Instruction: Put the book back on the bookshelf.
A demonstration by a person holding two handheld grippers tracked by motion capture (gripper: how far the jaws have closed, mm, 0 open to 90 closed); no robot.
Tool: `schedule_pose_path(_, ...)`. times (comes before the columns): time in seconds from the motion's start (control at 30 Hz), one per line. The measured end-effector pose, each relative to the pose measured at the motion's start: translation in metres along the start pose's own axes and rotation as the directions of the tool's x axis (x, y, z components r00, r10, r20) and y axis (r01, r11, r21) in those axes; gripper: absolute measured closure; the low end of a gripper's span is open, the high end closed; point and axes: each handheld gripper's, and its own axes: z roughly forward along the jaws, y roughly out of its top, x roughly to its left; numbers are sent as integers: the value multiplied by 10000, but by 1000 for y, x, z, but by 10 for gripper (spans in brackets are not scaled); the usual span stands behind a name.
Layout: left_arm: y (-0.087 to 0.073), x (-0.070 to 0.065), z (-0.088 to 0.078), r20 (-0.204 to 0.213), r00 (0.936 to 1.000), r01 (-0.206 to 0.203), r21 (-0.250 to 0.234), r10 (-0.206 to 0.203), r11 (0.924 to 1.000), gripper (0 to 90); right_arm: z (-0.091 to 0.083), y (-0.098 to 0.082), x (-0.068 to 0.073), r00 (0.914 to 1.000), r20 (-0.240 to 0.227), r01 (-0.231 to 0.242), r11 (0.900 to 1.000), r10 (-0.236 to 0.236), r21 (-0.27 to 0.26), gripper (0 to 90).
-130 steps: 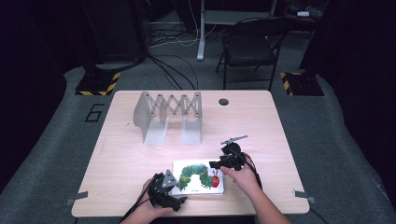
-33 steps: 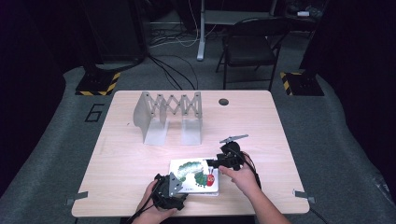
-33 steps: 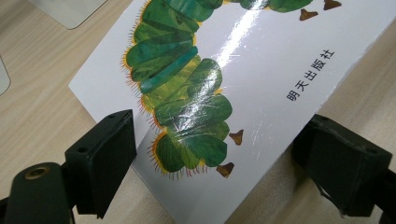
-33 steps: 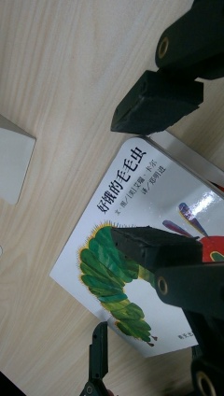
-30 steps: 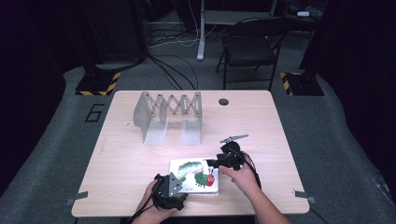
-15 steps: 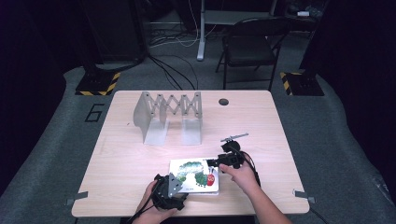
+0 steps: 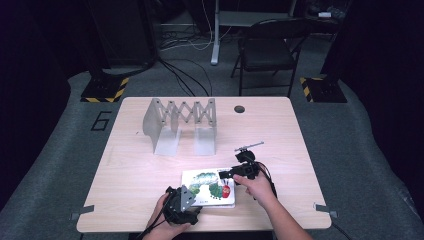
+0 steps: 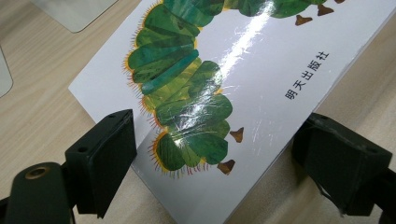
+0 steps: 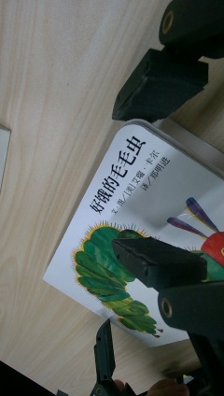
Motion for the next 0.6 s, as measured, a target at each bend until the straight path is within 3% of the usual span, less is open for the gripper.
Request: schedule_pose_path(0.6, -1, 0, 1, -121, 9999, 23, -135, -25, 9999, 137, 11, 3, -5, 9986, -507, -106, 9996, 118, 247, 308)
